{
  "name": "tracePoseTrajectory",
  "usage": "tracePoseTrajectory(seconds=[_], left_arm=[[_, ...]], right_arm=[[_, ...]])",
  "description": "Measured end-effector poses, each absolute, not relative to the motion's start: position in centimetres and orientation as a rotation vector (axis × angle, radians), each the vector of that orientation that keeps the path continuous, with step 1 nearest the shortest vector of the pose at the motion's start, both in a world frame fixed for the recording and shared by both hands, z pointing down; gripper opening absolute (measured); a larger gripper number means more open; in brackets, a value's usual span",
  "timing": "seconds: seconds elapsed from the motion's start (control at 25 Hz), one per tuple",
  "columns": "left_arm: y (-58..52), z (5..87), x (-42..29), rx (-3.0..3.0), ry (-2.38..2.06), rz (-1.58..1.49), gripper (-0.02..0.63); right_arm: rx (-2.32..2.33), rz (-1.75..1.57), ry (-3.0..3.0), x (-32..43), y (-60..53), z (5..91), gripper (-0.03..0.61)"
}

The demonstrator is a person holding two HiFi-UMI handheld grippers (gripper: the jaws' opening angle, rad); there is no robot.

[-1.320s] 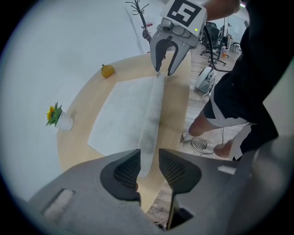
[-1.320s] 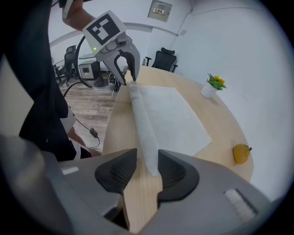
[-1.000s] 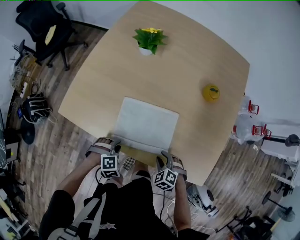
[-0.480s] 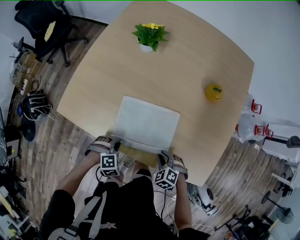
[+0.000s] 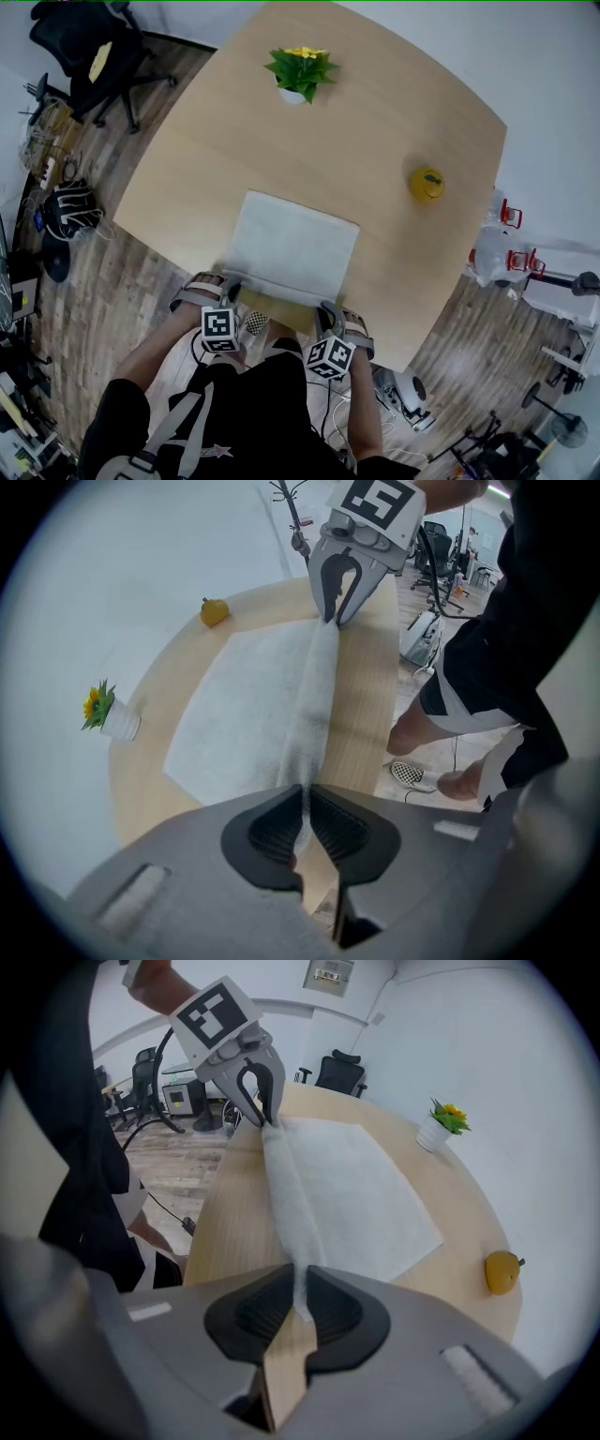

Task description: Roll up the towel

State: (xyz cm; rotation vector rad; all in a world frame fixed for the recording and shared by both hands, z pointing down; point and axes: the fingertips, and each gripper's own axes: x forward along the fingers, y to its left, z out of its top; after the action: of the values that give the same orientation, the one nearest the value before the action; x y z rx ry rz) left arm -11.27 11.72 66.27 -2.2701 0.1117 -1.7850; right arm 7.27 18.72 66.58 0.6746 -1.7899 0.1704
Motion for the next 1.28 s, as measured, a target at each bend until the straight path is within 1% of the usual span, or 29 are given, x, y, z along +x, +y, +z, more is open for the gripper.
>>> tracePoseTrajectory(seconds=[0.32,0.6,0.88,1.28], left_arm=[[14.3,65.8,-12.1,-2.288,0.096,-1.78,0.032],[17.0,66.1,-12.8,-2.285,0.057,-1.793,0.034],[16.7,65.5,-12.9,-2.283,-0.001,-1.837,0.035],[15.3,65.1,-12.6,-2.303,-0.022,-1.871,0.037]], right_arm=[[0.662,0.18,-1.78,6.8,21.3,66.3,0.038],[0.654,0.209,-1.777,6.1,24.1,66.5,0.038],[0.622,0.304,-1.796,6.0,24.0,66.0,0.038],[0.598,0.327,-1.804,6.5,22.0,65.2,0.04]])
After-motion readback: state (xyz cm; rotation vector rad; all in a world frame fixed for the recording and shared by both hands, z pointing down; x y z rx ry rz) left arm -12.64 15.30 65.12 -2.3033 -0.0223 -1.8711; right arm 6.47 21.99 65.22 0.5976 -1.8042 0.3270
